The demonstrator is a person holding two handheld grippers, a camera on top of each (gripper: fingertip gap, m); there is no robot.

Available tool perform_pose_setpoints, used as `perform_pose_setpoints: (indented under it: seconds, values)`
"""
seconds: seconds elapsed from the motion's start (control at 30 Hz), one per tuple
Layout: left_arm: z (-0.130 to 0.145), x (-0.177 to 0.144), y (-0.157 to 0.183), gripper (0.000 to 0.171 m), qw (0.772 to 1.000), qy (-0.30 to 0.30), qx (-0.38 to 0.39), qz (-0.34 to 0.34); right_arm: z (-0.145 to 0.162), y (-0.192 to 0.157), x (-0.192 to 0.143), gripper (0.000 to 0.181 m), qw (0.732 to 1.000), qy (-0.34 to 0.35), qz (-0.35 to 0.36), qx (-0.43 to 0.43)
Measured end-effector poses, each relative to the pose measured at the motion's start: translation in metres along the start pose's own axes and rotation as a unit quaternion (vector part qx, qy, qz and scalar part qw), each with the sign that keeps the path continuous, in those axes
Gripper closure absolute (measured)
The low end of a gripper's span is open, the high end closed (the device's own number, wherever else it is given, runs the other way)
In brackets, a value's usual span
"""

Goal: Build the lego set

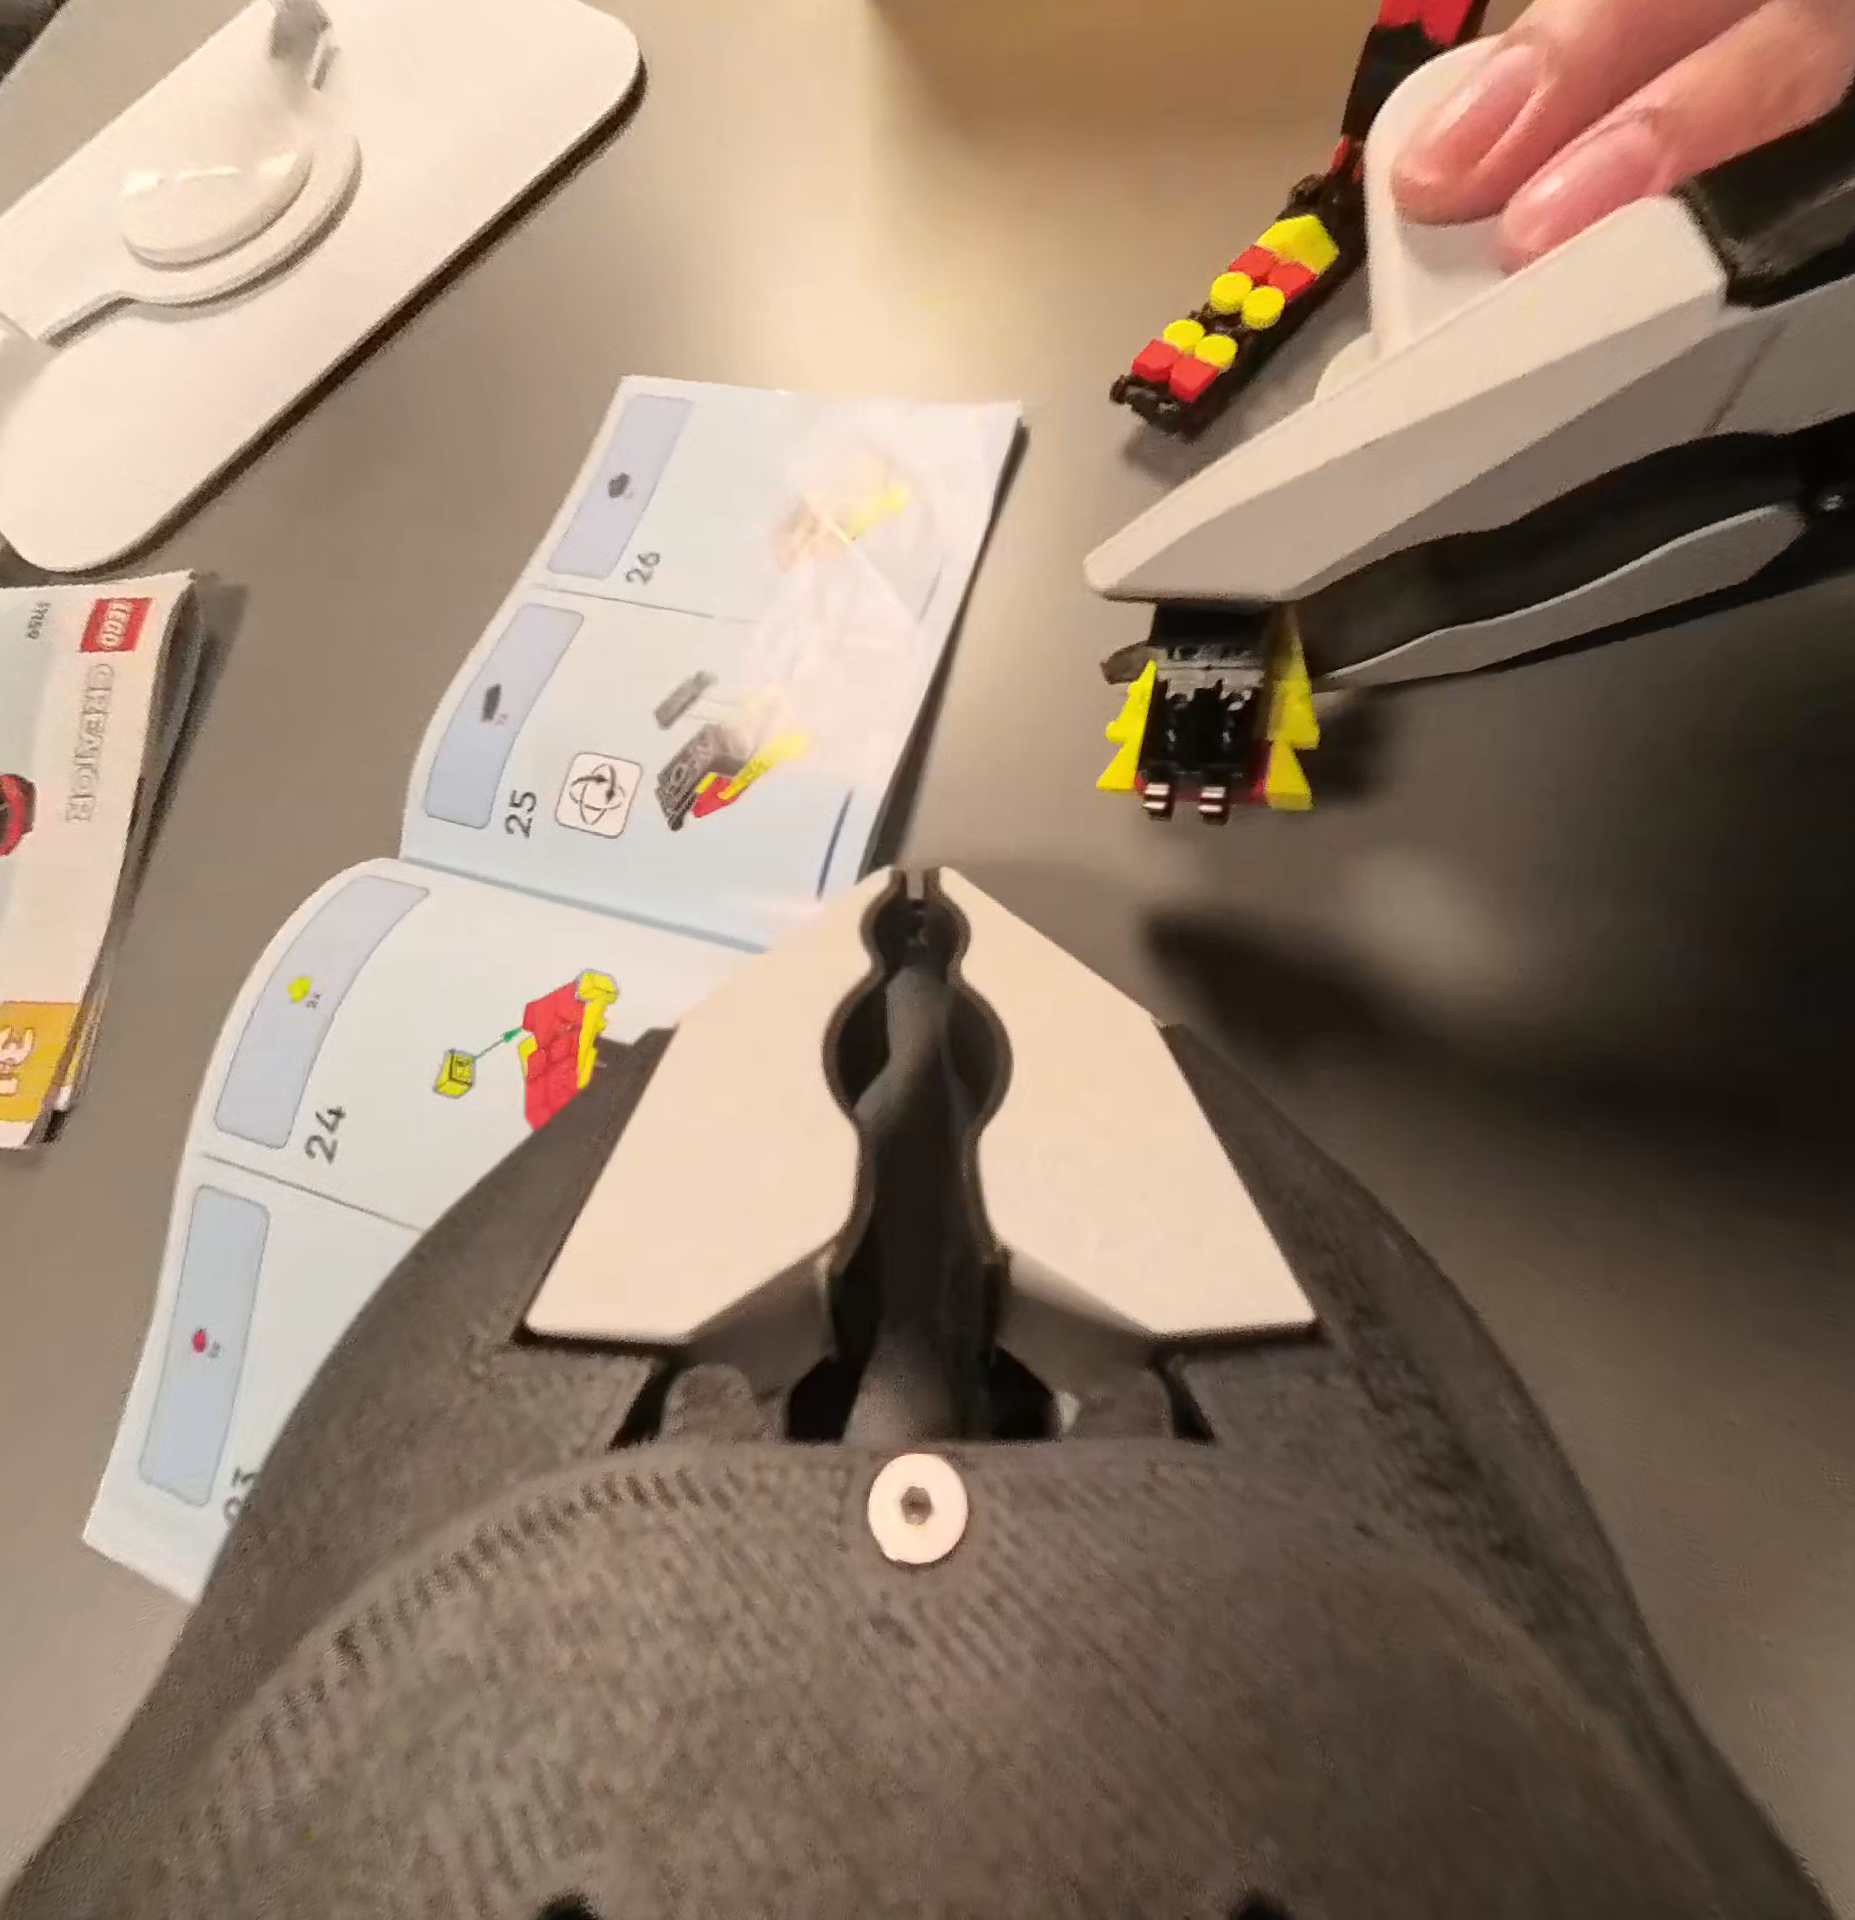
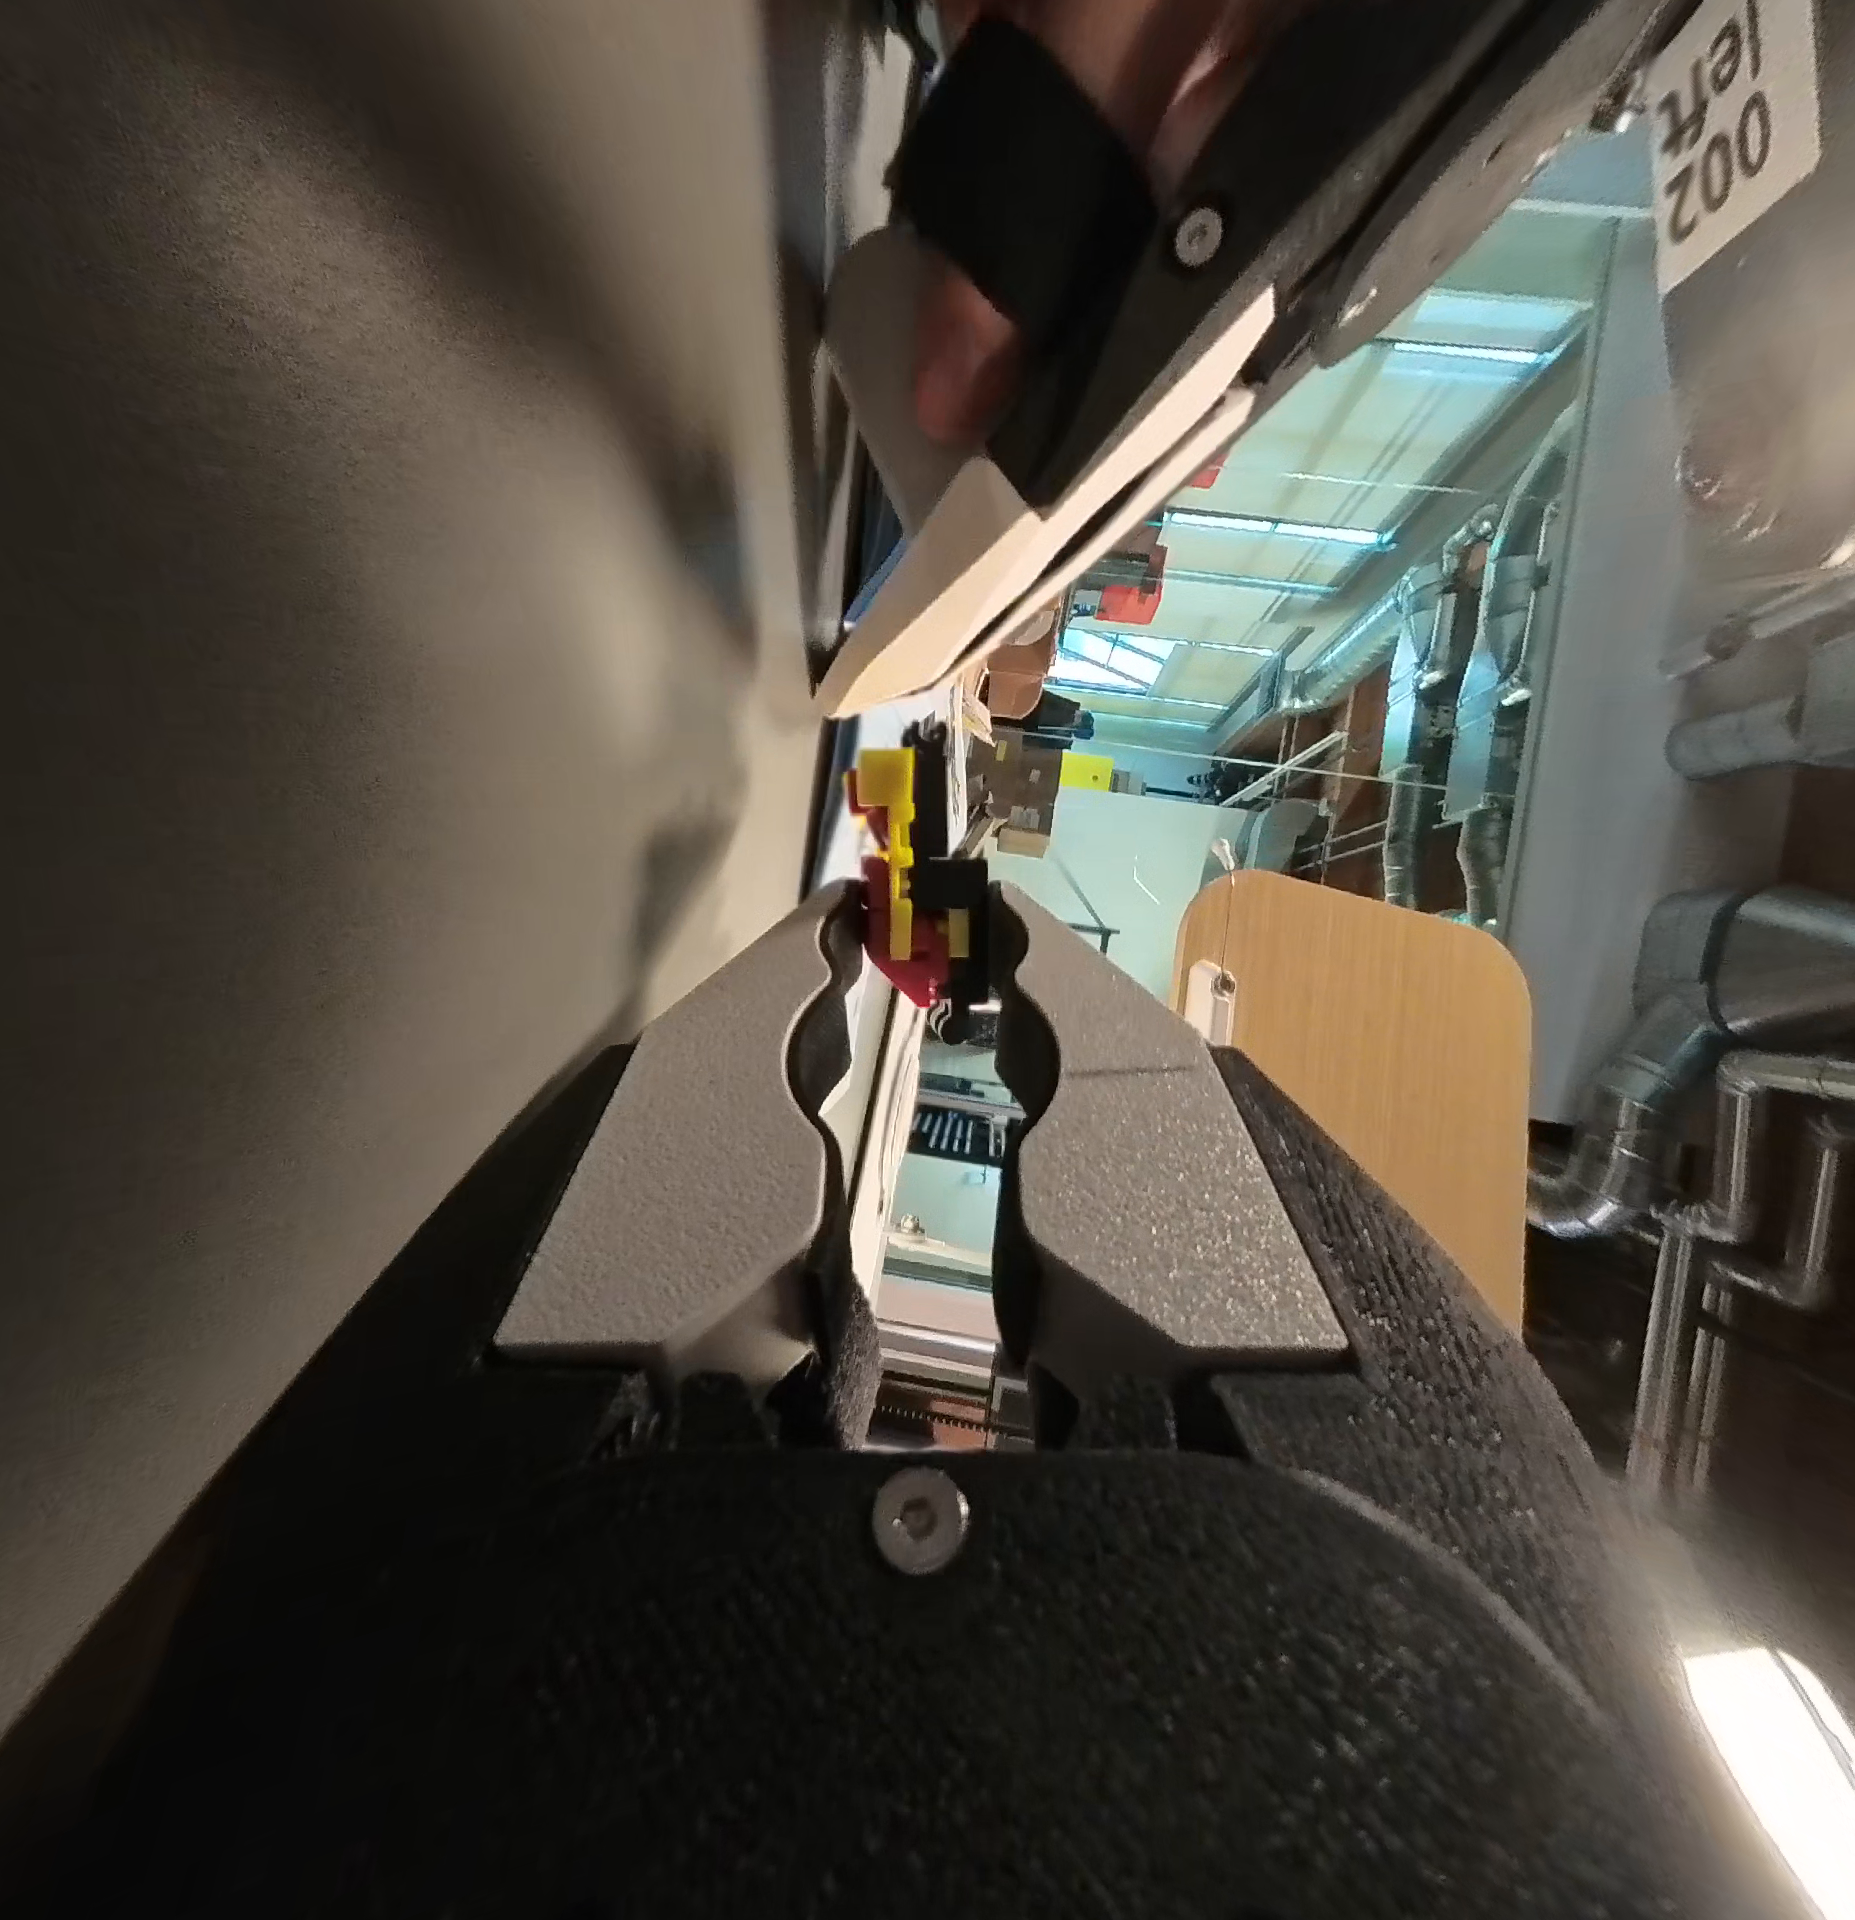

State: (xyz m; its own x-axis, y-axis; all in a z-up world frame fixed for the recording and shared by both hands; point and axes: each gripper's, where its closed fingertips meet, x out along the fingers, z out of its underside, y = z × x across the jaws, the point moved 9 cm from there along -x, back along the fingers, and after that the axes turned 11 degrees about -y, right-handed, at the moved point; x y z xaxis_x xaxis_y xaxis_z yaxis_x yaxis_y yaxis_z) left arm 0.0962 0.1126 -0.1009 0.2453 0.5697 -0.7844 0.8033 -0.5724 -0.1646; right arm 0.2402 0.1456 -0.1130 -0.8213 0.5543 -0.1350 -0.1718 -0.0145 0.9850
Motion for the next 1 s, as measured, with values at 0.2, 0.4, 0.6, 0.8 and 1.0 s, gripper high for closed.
perform_pose_setpoints:
  seconds: [0.2,0.4,0.6,0.8,1.0]
  values:
    - [0.014,-0.018,0.012,0.171,0.997,0.031,0.047,-0.055,0.0,0.002,-0.006,0.16,0.999,0.033,0.0,-0.006]
    - [0.024,-0.024,0.01,0.171,0.999,0.019,0.037,0.009,0.007,0.007,-0.019,0.161,0.998,0.056,0.001,0.017]
    - [0.02,-0.02,0.003,0.157,1.0,0.007,-0.003,-0.009,0.004,0.005,-0.021,0.16,0.997,0.071,-0.012,0.019]
    - [0.017,-0.015,-0.001,0.151,0.999,-0.004,-0.027,-0.026,0.005,0.004,-0.021,0.16,0.997,0.07,-0.02,0.023]
    - [0.014,-0.011,-0.003,0.153,0.999,0.004,-0.039,-0.011,0.004,0.003,-0.021,0.16,0.997,0.069,-0.025,0.023]
